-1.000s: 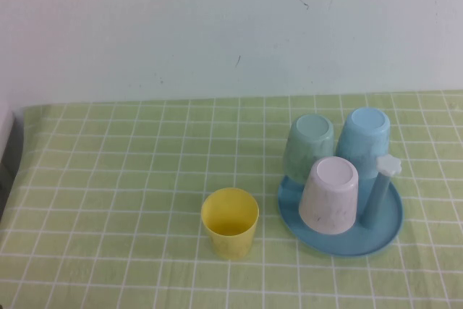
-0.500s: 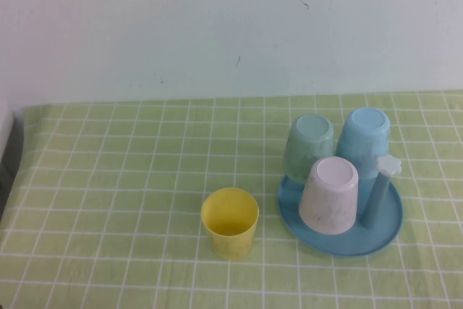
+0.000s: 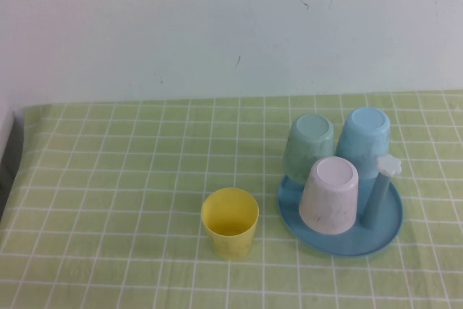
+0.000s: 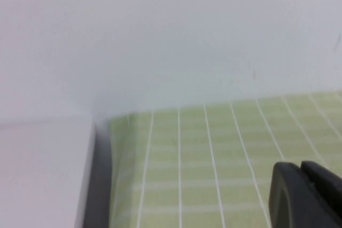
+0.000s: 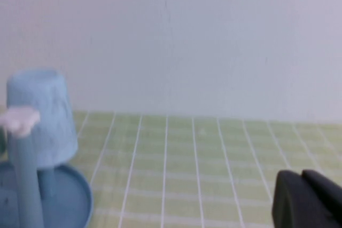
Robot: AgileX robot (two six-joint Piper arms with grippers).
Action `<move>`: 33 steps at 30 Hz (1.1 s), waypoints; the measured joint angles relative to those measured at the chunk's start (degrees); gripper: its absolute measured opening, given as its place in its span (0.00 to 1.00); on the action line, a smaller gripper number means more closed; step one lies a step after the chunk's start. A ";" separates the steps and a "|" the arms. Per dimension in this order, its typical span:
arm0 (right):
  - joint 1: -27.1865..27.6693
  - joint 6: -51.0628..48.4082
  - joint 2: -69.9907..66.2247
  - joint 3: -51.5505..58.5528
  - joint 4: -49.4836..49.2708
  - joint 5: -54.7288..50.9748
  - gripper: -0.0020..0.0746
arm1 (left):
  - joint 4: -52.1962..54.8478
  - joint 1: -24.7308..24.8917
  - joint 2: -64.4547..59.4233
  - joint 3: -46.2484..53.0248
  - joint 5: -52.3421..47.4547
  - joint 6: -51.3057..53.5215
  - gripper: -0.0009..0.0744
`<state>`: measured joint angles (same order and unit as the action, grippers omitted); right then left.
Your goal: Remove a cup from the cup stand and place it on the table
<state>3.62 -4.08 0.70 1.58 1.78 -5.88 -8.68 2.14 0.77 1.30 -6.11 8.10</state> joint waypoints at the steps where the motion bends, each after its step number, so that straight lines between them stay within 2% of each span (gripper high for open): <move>1: 0.00 0.00 0.00 0.00 0.00 2.80 0.02 | 0.00 0.00 0.00 0.00 2.94 0.00 0.01; 6: 0.00 0.00 0.00 0.00 0.00 15.83 0.02 | 0.00 0.00 0.00 0.00 15.37 0.00 0.01; 9: 0.00 0.00 0.00 0.00 0.00 21.33 0.02 | 0.00 0.00 0.00 0.00 18.78 0.00 0.01; 18: 0.00 -0.49 0.00 0.00 -0.39 27.52 0.02 | 0.00 0.00 0.00 0.00 20.12 0.00 0.01; 22: 0.00 -0.66 0.00 0.00 -7.42 26.32 0.02 | 0.00 0.00 0.00 0.00 23.53 0.00 0.01; 28: 0.00 -0.83 0.00 0.00 -15.56 20.03 0.02 | -0.48 0.00 0.00 0.00 21.16 -0.11 0.01; 33: 0.00 -0.94 0.00 0.00 -16.37 18.77 0.02 | -1.81 0.00 0.07 0.00 10.32 -3.35 0.01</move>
<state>3.62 -5.02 0.70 1.58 -14.59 12.89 -10.49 2.14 0.84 1.30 4.20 4.75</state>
